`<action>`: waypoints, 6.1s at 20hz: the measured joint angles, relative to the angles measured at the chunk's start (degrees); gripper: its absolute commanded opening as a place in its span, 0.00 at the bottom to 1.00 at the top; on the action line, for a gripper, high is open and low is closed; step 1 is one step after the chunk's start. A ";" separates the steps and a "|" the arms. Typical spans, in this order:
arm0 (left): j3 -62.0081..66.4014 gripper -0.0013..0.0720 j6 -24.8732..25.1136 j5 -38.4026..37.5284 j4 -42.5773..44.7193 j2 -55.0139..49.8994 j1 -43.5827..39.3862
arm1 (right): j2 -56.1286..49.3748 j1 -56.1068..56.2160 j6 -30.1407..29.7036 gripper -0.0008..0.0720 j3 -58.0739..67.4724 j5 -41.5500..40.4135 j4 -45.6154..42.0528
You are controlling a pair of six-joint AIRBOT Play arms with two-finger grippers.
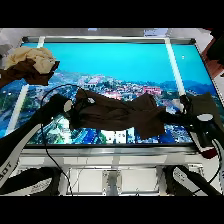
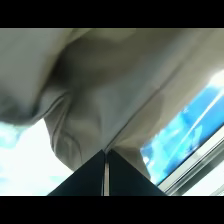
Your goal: Fold the shirts.
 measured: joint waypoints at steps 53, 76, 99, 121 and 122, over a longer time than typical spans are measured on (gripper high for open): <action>1.64 0.98 -40.70 0.68 9.92 20.72 20.35 | -13.42 -6.16 12.98 0.62 26.99 18.97 -21.84; -30.01 0.98 -66.53 -0.70 -7.63 35.98 21.73 | -9.75 -2.78 1.86 0.10 -3.98 13.88 3.45; -32.81 0.42 -84.35 20.90 -16.11 21.64 21.75 | -9.75 -2.69 -0.39 0.10 -4.02 15.58 4.70; -25.75 0.04 -74.18 21.75 -16.90 20.46 21.73 | -9.75 -2.58 2.47 0.04 -4.02 13.49 -4.83; -25.53 0.04 -73.18 22.32 -16.98 20.46 21.73 | -9.73 -2.58 2.21 0.04 -4.02 13.57 -4.39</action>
